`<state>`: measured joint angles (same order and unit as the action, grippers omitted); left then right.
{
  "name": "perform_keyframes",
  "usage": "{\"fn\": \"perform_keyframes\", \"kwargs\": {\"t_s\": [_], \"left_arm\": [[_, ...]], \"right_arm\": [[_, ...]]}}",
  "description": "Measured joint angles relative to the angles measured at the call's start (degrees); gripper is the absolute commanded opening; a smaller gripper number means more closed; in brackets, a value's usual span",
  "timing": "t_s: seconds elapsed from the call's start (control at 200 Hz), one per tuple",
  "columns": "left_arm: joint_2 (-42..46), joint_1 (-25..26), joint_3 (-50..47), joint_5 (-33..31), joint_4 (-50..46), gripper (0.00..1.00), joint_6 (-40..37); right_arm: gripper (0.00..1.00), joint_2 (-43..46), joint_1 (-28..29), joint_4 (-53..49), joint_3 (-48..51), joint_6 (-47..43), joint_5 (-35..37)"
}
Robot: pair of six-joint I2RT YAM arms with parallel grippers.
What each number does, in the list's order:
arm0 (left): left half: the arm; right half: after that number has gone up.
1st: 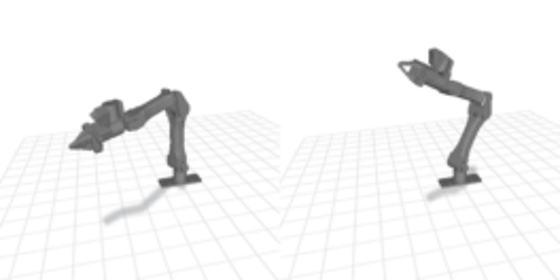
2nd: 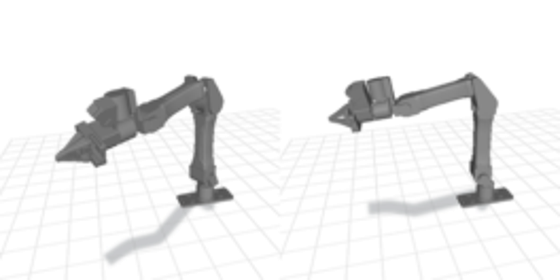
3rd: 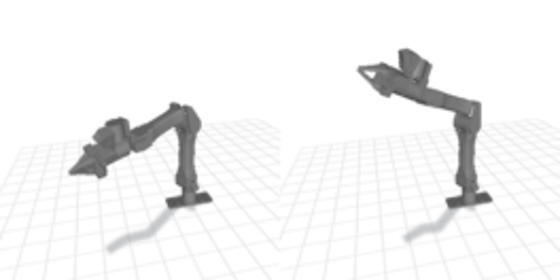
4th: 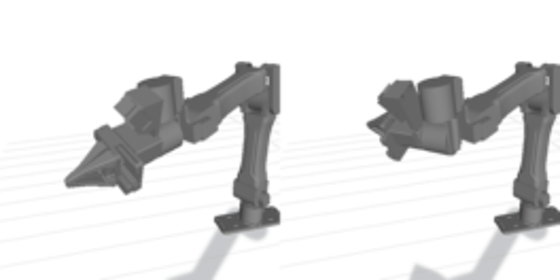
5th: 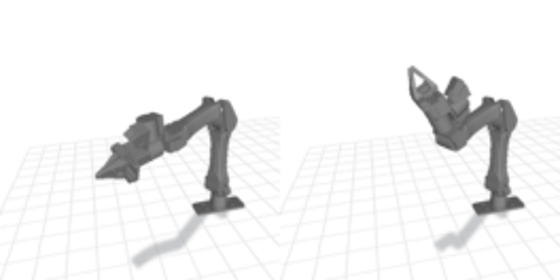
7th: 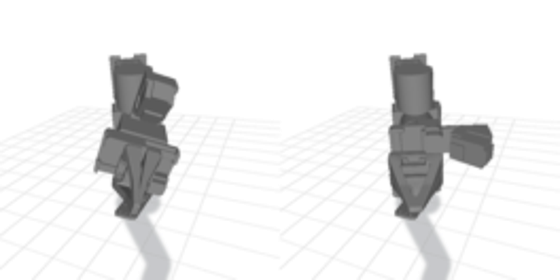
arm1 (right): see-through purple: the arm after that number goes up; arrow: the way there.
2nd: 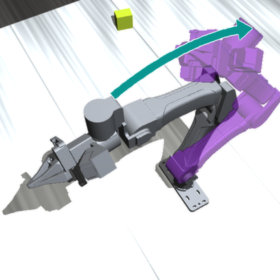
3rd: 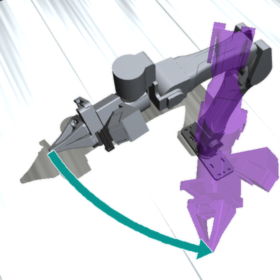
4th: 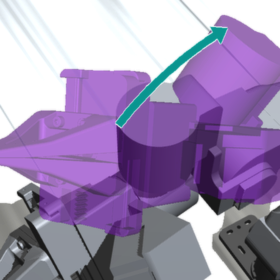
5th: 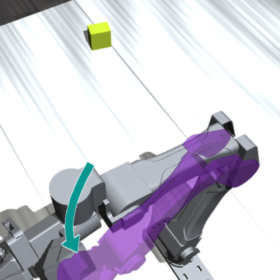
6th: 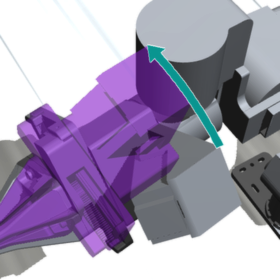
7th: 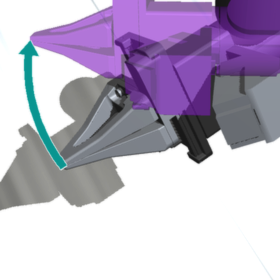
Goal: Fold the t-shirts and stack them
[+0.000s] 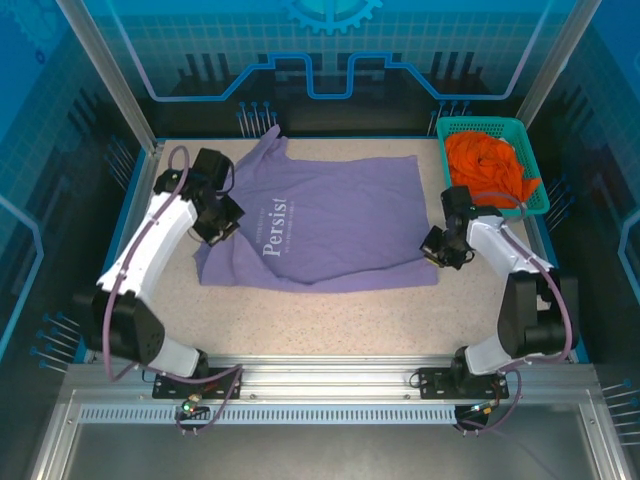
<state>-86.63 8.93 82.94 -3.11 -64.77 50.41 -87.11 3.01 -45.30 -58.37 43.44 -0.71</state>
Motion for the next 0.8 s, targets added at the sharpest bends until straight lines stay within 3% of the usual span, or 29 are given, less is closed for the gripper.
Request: {"fn": "perform_keyframes", "kwargs": {"t_s": [0.235,0.305,0.355,0.395,0.54,0.665,0.8], "left_arm": [[-17.18,-2.38,12.28,1.29,0.85,0.00,-3.02],[-22.18,-2.86,15.63,1.53,0.39,0.13,-3.82],[-25.57,-3.17,18.34,1.51,0.15,0.32,-4.50],[-27.96,-3.45,20.68,1.46,-0.39,0.47,-5.25],[-33.33,-4.90,29.46,1.44,-2.93,0.61,-6.38],[-31.56,-6.25,31.47,0.33,-3.85,0.63,-7.10],[-20.59,-6.56,19.26,0.24,0.39,0.41,-5.90]], "right_arm": [[0.00,-7.10,-3.13,2.08,-2.40,0.04,-1.53],[0.00,-8.17,-3.91,2.58,-2.40,0.04,-2.32],[0.00,-8.76,-4.48,2.95,-2.40,0.04,-2.80],[0.09,-9.27,-4.94,3.13,-2.40,0.04,-3.21],[0.28,-9.84,-6.71,3.56,-2.47,-0.13,-4.72],[0.47,-7.02,-9.40,5.01,-1.11,0.48,-5.14],[0.52,1.75,-10.19,8.41,3.67,0.52,-6.40]]}}
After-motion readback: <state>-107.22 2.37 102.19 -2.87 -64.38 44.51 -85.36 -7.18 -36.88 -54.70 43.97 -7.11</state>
